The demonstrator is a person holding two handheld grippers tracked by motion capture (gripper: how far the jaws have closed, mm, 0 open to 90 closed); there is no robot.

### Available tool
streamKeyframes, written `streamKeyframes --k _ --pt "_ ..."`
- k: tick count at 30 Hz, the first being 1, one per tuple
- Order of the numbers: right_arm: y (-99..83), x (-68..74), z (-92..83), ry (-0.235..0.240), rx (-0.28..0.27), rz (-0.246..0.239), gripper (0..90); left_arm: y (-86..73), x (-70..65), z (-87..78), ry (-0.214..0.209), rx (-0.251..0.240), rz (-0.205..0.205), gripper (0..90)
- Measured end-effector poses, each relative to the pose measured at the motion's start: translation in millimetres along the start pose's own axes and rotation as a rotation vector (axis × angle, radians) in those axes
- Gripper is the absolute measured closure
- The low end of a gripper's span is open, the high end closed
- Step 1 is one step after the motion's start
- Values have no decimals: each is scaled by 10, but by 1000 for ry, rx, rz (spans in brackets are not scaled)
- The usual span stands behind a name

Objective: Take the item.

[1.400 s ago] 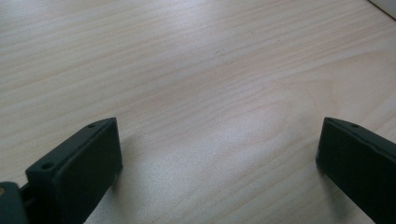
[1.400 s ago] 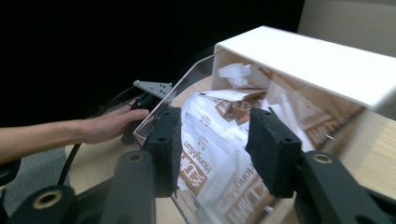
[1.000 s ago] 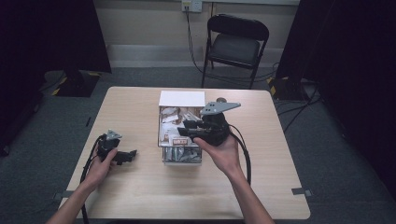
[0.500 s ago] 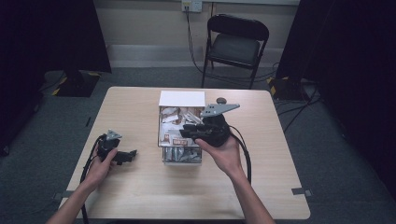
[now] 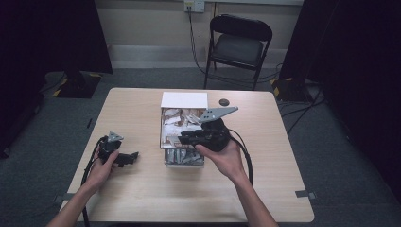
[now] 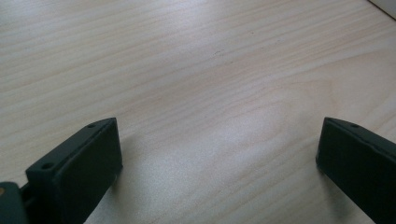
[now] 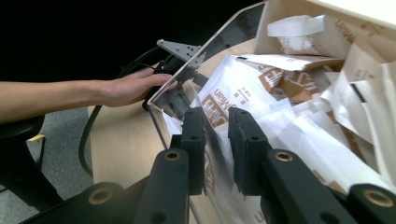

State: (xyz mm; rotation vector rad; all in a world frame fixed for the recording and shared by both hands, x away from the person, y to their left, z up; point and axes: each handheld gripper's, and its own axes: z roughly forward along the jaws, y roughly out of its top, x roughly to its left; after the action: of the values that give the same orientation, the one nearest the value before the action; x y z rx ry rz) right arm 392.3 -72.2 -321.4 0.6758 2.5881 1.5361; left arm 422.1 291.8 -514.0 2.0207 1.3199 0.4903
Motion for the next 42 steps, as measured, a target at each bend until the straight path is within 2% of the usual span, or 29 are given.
streamKeyframes --k 5,9,13,19,28,42 --pt "6 -5 32 -6 13 8 783 0 0 0 0 0 0 0" --pt "-12 -18 48 -6 28 17 875 0 1 -1 1 0 1 0" --pt "-18 -42 39 12 25 37 890 0 0 0 0 0 0 0" --pt "-27 -71 22 34 -1 60 896 0 1 0 1 0 1 0" --pt "-24 -61 15 18 -16 56 899 0 1 0 1 0 2 0" --pt "-3 -72 -137 -11 -88 76 900 0 1 0 0 0 1 0"
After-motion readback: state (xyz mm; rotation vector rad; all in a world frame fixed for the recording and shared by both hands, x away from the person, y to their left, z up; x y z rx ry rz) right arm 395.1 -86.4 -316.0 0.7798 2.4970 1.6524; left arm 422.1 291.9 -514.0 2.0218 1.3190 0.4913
